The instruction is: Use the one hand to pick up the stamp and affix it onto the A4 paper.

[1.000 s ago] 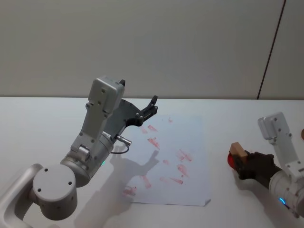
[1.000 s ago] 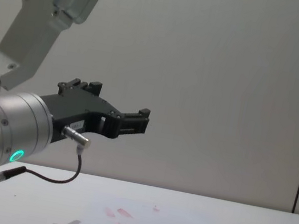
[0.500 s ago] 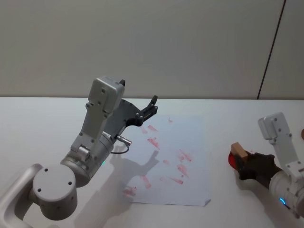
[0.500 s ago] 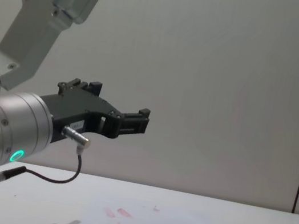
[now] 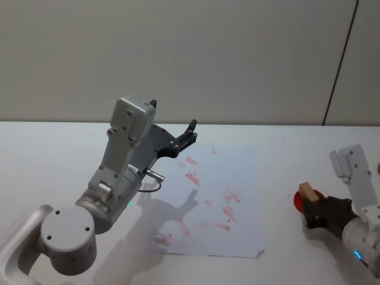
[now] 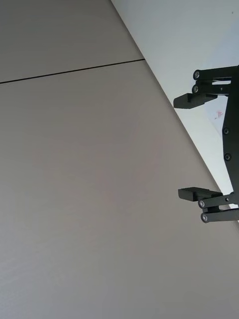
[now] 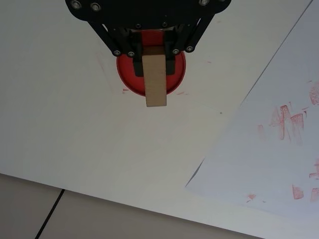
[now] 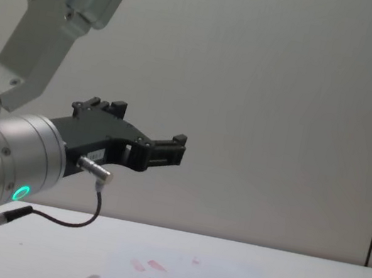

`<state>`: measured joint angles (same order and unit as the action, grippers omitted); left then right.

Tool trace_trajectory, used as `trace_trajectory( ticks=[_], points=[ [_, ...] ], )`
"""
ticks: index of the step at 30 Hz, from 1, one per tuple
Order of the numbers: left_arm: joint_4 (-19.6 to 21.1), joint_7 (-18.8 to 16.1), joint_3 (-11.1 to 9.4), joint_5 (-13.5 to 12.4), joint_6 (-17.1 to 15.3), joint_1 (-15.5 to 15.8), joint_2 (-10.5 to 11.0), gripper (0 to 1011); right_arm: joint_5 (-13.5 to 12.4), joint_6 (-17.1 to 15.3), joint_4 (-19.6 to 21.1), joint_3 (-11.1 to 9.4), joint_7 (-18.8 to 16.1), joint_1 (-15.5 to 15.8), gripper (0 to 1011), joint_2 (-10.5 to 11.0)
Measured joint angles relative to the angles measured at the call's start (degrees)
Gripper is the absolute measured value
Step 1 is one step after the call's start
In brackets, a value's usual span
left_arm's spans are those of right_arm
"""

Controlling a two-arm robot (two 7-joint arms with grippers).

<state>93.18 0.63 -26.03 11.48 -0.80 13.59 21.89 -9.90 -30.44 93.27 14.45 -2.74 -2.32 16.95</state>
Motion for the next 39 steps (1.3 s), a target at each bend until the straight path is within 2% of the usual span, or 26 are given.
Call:
trace_trajectory(
  ticks=[8, 16, 23, 30, 36, 37, 39],
  points=[
    [0.0, 0.0, 0.0, 0.0, 0.0, 0.0, 0.0, 1003, -0.6, 0.07, -0.05, -0.24, 1.01, 0.48, 219, -0.27],
    [0.0, 0.0, 0.0, 0.0, 0.0, 0.0, 0.0, 1003, -1.69, 3.11, -0.66, -0.27, -0.09, 0.31, 219, -0.91],
    [0.0, 0.0, 0.0, 0.0, 0.0, 0.0, 0.0, 1003, -3.83, 6.86, 0.43, -0.34, -3.24, -0.83, 219, -1.69],
    [0.0, 0.0, 0.0, 0.0, 0.0, 0.0, 0.0, 1003, -6.09, 9.05, 2.3, -0.35, -6.89, -2.39, 219, -2.54],
    [0.0, 0.0, 0.0, 0.0, 0.0, 0.0, 0.0, 1003, -7.18, 9.48, 3.43, 0.08, -9.97, -3.51, 219, -3.25],
    [0.0, 0.0, 0.0, 0.0, 0.0, 0.0, 0.0, 1003, -7.3, 9.1, 3.78, 0.36, -11.43, -3.9, 219, -3.48],
    [0.0, 0.0, 0.0, 0.0, 0.0, 0.0, 0.0, 1003, -7.29, 8.7, 3.98, 0.6, -12.22, -4.11, 219, -3.57]
  ],
)
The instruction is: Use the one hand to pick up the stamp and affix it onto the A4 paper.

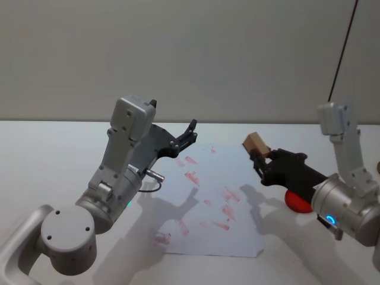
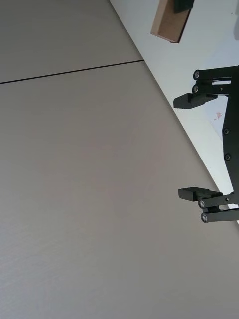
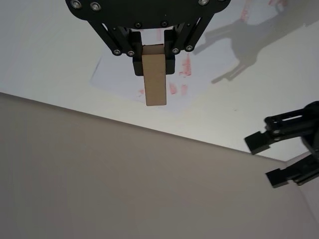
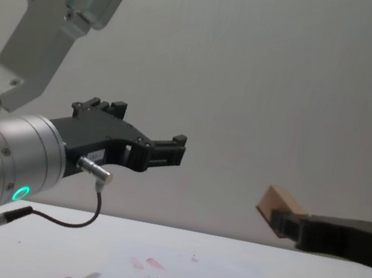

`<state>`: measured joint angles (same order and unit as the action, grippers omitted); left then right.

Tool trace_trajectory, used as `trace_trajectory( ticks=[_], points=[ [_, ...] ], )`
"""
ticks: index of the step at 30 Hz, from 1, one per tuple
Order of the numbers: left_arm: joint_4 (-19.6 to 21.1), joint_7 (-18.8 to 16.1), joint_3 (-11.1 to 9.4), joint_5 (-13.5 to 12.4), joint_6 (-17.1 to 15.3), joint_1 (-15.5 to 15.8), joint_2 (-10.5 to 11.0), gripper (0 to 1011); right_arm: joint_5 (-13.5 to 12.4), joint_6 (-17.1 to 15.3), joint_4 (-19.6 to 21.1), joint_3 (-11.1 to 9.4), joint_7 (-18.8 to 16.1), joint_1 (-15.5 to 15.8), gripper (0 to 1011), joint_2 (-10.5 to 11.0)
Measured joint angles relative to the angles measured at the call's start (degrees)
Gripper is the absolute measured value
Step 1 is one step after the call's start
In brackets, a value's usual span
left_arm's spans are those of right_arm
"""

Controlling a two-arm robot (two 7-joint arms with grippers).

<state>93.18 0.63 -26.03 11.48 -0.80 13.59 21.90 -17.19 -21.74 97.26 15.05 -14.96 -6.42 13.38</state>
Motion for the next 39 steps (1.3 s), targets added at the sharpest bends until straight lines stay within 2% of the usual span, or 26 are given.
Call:
trace_trajectory(
  ticks=[4, 12, 25, 32, 39],
  points=[
    [0.0, 0.0, 0.0, 0.0, 0.0, 0.0, 0.0, 1003, 0.41, -0.99, 0.25, 0.42, -1.59, -0.31, 219, -0.07],
    [0.0, 0.0, 0.0, 0.0, 0.0, 0.0, 0.0, 1003, 3.39, -4.27, 0.28, 1.63, -5.41, -0.71, 219, 0.39],
    [0.0, -0.01, 0.0, 0.0, 0.0, 0.0, 0.0, 1003, 10.78, -8.0, -2.31, 3.73, -10.45, -0.95, 219, 1.65],
    [0.0, -0.01, 0.0, 0.0, 0.0, 0.0, 0.0, 1003, 12.34, -8.58, -3.87, 4.63, -11.22, -0.96, 219, 1.57],
    [0.0, -0.01, 0.0, 0.0, 0.0, 0.0, 0.0, 1003, 12.76, -9.0, -4.92, 5.29, -11.21, -0.69, 219, 1.32]
  ],
)
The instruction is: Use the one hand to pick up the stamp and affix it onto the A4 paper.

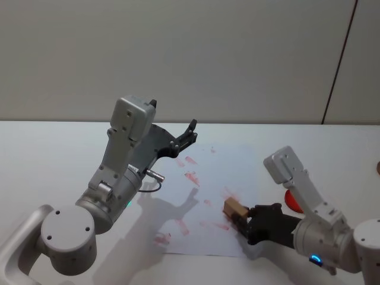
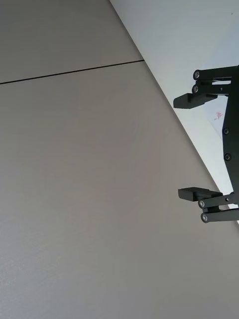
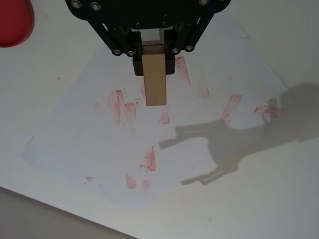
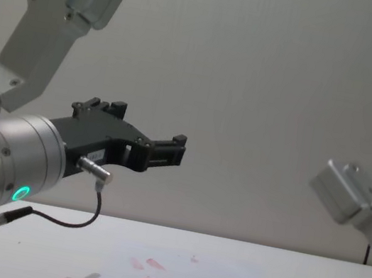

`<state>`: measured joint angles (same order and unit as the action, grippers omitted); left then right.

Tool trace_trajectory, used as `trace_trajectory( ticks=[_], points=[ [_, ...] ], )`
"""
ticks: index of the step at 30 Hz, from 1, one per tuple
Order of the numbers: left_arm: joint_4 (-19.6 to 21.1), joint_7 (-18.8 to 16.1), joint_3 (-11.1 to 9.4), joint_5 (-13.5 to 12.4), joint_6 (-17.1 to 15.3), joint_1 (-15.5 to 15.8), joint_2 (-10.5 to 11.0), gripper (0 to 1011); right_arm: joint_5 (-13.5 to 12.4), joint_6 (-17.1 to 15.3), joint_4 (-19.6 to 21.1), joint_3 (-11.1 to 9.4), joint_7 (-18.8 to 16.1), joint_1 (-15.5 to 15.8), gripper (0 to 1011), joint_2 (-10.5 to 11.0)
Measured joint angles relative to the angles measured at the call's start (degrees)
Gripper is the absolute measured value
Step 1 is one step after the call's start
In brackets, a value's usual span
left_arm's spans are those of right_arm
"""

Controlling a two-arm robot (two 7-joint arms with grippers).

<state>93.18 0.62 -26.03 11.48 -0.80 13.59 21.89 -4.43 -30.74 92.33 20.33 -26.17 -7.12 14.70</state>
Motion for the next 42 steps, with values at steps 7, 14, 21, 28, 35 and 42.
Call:
trace_trajectory(
  ticks=[7, 14, 21, 28, 35, 42],
  points=[
    [0.0, 0.0, 0.0, 0.0, 0.0, 0.0, 0.0, 1003, 0.13, -0.54, -0.72, 0.5, 0.44, 0.3, 219, -0.24],
    [0.0, 0.0, 0.0, 0.0, 0.0, 0.0, 0.0, 1003, 0.75, -0.99, -1.14, 0.79, 0.69, 0.27, 219, -0.32],
    [0.0, 0.0, 0.0, 0.0, 0.0, 0.0, 0.0, 1003, 1.73, -1.43, -1.62, 1.09, 0.66, 0.24, 219, -0.29],
    [0.0, 0.0, 0.0, 0.0, 0.0, 0.0, 0.0, 1003, 2.12, -1.4, -1.98, 1.21, 0.73, 0.1, 219, -0.28],
    [0.0, 0.0, 0.0, 0.0, 0.0, 0.0, 0.0, 1003, 1.25, -0.03, -1.8, 0.78, 1.95, -0.18, 219, -0.38],
    [0.0, 0.0, 0.0, 0.0, 0.0, 0.0, 0.0, 1003, -1.81, 0.5, 0.54, -0.39, 3.43, -0.88, 219, -0.52]
  ],
)
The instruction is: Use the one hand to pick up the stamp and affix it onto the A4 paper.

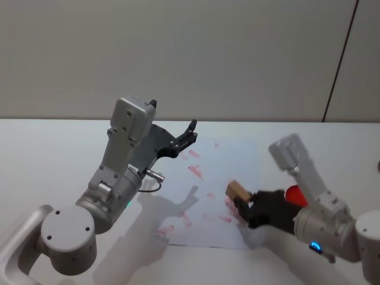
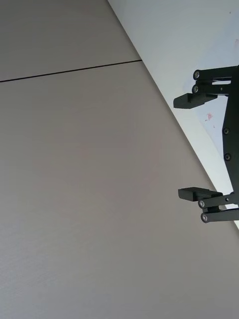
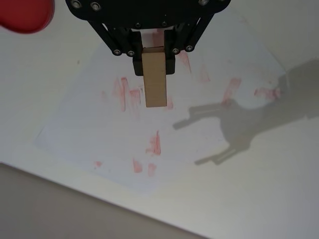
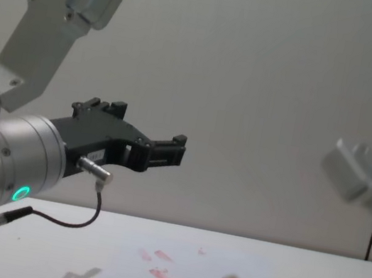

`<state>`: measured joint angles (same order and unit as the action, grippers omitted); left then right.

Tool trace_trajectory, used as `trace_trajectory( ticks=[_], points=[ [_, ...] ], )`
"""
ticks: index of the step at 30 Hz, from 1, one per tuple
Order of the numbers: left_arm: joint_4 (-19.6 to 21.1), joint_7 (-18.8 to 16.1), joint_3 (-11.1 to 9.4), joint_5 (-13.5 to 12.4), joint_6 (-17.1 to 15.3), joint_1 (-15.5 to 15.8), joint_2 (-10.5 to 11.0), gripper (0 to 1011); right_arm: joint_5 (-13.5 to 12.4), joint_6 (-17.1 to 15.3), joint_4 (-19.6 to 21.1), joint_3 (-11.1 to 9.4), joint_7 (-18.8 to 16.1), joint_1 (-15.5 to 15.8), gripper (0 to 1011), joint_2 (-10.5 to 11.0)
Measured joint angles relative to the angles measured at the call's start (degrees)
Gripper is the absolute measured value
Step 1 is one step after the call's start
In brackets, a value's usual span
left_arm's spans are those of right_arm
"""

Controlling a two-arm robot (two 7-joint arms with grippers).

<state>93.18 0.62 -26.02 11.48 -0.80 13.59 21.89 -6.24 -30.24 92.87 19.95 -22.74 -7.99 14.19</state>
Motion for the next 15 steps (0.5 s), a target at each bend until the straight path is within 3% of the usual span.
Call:
trace_trajectory(
  ticks=[15],
  points=[
    [0.0, 0.0, 0.0, 0.0, 0.0, 0.0, 0.0, 1003, -7.59, -0.79, 6.11, -3.38, 4.53, 0.58, 219, 1.49]
  ],
)
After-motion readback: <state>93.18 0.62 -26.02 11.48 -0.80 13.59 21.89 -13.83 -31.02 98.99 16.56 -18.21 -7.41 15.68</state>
